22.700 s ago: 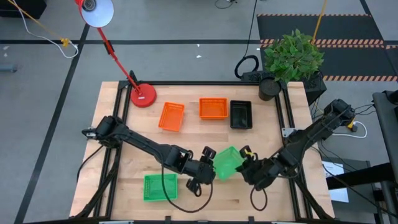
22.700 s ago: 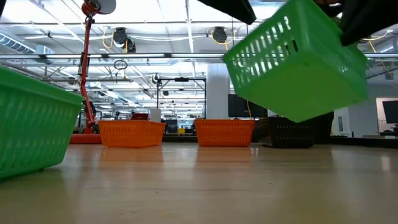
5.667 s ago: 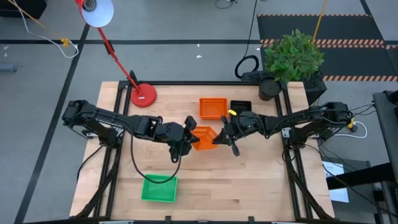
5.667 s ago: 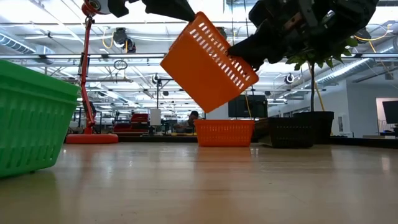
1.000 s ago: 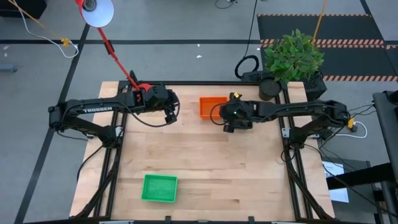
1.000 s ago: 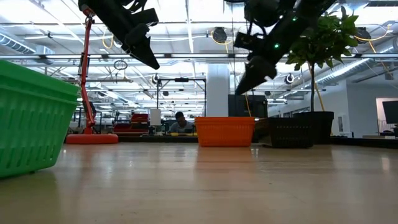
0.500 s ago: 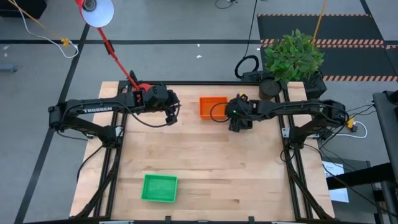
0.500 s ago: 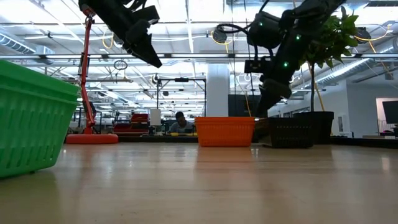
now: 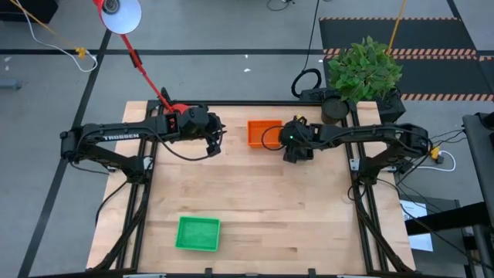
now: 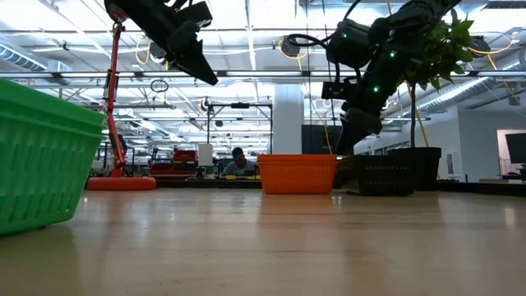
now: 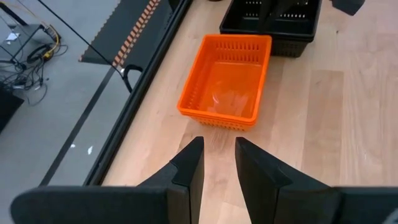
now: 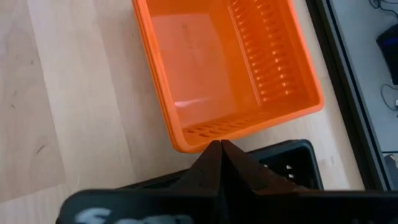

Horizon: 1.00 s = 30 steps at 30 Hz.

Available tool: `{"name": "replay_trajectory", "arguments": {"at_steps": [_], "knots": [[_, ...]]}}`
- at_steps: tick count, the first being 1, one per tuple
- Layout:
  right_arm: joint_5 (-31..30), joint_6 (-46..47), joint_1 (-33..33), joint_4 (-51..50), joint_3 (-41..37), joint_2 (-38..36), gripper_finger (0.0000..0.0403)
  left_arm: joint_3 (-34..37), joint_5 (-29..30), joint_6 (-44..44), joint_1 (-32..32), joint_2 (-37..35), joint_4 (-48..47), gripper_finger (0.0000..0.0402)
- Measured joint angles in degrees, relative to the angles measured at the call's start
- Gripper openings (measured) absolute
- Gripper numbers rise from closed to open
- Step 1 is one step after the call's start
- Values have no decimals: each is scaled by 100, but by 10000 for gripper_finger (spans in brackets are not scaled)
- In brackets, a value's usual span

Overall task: Stack baskets by color
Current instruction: Return to Home Position

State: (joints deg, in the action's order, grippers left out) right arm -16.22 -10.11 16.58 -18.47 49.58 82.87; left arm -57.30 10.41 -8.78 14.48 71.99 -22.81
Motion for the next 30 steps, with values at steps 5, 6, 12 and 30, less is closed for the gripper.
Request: {"name": "replay_trajectory", "arguments": {"at_steps": [5, 6, 12, 30], "knots": [[-9, -2, 0, 66, 0, 123, 1, 0, 0, -2, 0, 0, -2, 93], [-8, -2, 0, 83, 0, 138, 1, 0, 0, -2, 0, 0, -2, 93], [8, -49, 0, 166, -2, 105, 1, 0, 0, -42, 0, 0, -4, 93], [1054, 114, -531, 73, -297, -1949, 2, -2, 17, 117, -159, -61, 613, 81]]}}
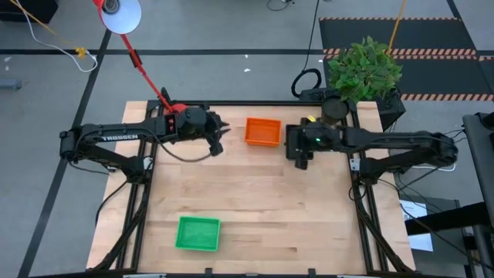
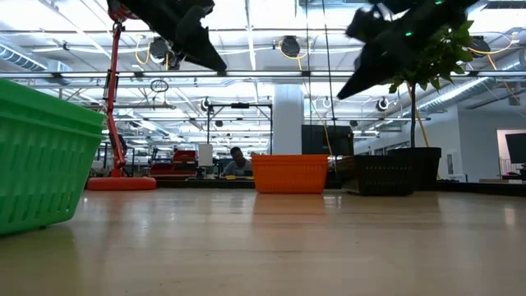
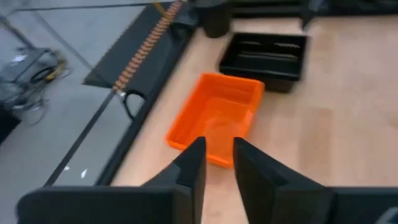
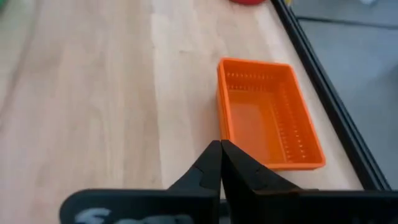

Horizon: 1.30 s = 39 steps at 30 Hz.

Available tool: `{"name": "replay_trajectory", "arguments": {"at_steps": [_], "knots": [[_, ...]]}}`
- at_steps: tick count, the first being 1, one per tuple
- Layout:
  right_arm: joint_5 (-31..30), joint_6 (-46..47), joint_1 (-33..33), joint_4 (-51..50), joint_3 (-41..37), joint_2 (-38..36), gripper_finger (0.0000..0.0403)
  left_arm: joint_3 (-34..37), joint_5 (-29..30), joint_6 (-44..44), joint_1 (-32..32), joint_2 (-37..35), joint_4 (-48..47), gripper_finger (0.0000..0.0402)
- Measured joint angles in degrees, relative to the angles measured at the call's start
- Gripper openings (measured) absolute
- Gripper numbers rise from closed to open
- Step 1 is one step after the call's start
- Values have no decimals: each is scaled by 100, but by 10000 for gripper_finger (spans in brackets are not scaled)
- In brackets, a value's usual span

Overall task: Stack baskets by color
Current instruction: Return to Home Position

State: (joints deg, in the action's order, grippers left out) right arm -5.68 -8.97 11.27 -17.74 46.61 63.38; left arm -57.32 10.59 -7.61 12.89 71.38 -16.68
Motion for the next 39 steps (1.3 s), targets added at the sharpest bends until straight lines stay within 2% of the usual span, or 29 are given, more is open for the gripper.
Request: {"name": "replay_trajectory", "arguments": {"at_steps": [5, 9, 12, 15, 21, 30, 39], "knots": [[-11, -66, -153, 435, -708, -944, 2, 2, -13, 74, -378, 4, -65, 10], [-21, -22, -154, 620, -1163, -1472, 2, 3, 186, 277, -730, 4, -120, 8], [-20, 28, -177, 820, -1453, -1808, 2, 202, 558, 384, -979, 2, 100, 3], [-21, 61, -247, 1054, -1754, -2104, 2, 658, 856, 515, -1219, -48, 683, 6], [-41, 228, -471, 1290, -2175, -2635, 2, 1643, 939, 542, -1533, -291, 1729, 5], [-471, 203, -901, 1414, -2831, -3396, 2, 3117, 933, 714, -1544, -1474, 3209, 7], [-456, -92, -1002, 1763, -3473, -4231, 2, 3846, 955, 1096, -1544, -2644, 3377, 6]]}}
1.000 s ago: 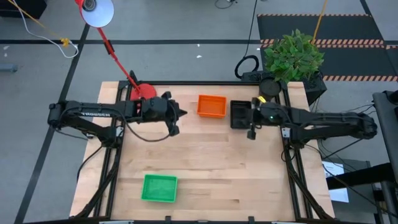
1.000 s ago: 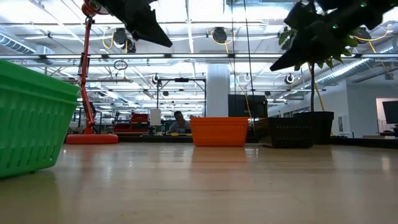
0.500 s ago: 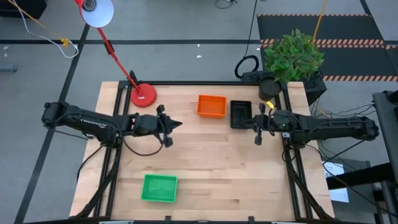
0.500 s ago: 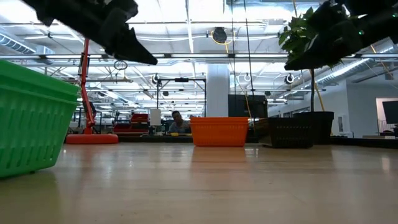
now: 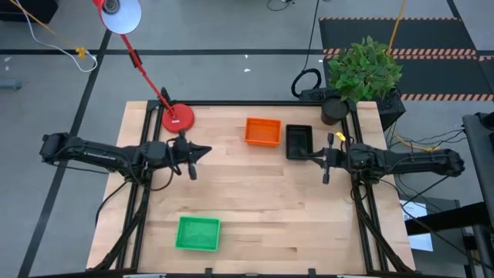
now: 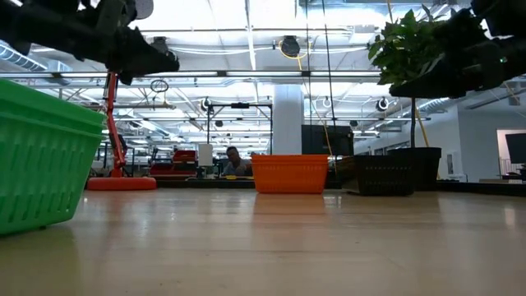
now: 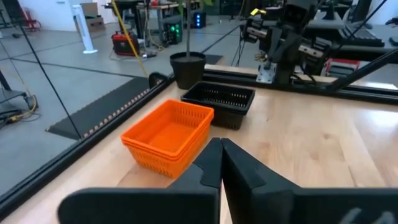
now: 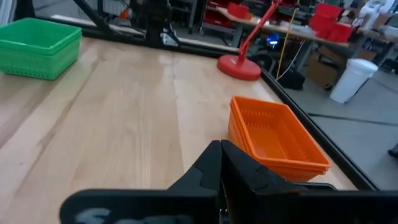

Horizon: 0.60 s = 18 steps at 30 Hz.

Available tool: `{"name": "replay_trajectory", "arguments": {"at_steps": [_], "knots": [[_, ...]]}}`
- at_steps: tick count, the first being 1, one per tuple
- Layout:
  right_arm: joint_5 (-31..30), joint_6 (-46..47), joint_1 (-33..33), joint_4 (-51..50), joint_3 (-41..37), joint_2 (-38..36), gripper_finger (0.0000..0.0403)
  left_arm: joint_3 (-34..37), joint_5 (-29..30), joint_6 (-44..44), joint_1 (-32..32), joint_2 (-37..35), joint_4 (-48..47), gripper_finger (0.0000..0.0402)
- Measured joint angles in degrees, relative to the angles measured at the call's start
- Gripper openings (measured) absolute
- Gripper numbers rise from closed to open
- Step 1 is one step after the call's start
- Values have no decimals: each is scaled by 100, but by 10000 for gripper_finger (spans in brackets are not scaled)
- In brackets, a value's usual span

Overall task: Stack baskets by color
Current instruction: Return to Home Position

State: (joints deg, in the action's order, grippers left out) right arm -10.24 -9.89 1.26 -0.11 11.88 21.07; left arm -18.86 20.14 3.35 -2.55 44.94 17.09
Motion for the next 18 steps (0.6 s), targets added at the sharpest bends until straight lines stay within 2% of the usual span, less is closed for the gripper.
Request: {"name": "replay_trajectory", "arguments": {"at_steps": [15, 18], "knots": [[350, -20, 2, 188, -264, -918, 2, 530, -63, 28, -113, -160, 138, 14], [350, 3, 2, 273, -459, -1109, 2, 759, -84, -1, -214, -160, 423, 6]]}}
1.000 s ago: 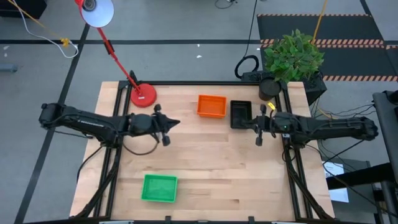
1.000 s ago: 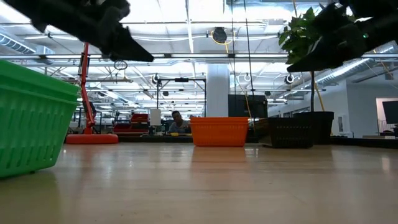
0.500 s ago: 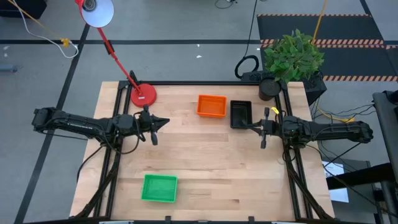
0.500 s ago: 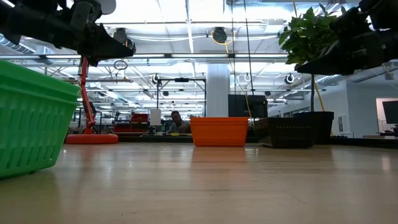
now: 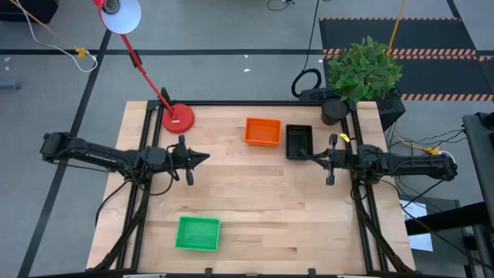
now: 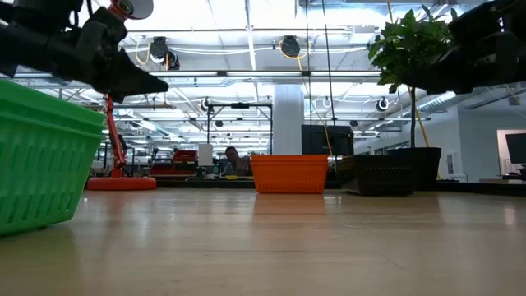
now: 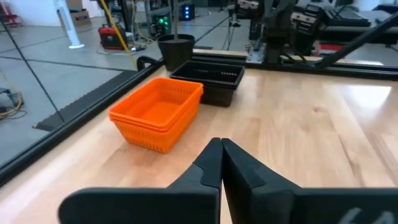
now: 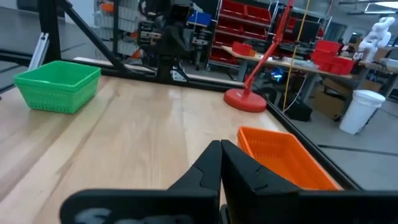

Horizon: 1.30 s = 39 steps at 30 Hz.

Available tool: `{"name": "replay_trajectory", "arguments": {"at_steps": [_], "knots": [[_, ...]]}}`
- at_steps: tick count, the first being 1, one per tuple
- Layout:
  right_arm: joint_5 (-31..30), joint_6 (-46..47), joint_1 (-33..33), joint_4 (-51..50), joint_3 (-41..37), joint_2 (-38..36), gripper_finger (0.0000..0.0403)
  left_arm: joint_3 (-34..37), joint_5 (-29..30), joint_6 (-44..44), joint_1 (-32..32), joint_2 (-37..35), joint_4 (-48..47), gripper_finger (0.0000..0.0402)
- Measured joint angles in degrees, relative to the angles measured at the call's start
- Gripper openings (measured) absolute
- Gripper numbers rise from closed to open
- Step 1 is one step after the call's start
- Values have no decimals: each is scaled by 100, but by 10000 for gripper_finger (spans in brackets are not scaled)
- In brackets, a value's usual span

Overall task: Stack baskets by color
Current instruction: Return to Home Position

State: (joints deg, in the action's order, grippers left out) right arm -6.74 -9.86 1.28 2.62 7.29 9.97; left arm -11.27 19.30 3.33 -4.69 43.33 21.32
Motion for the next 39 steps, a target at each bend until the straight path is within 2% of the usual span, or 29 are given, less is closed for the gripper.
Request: {"name": "replay_trajectory", "arguments": {"at_steps": [7, 12, 16, 21, 25, 30, 36, 39], "knots": [[-44, -31, 0, 15, -131, -120, 2, 631, -2, -130, -197, 4, 921, 15], [-46, 13, 0, -124, -131, -332, 2, 875, 1, -136, -287, 2, 1243, 4], [-48, 24, 0, -290, -142, -595, 2, 968, 1, -158, -334, 4, 1356, 10], [4, 47, 0, -110, -492, -903, 2, 1076, 9, -168, -334, 3, 1622, 13], [87, 15, 21, -34, -601, -960, 2, 1073, 9, -166, -334, 4, 1644, 3], [98, 16, 20, -82, -606, -981, 2, 1073, 9, -152, -334, -37, 1630, 15], [-44, 17, 20, -93, -597, -985, 1, 1073, 10, -219, -334, -188, 1604, 3], [-44, 101, 20, -97, -601, -985, 1, 1073, 9, -218, -334, -226, 1500, 10]]}}
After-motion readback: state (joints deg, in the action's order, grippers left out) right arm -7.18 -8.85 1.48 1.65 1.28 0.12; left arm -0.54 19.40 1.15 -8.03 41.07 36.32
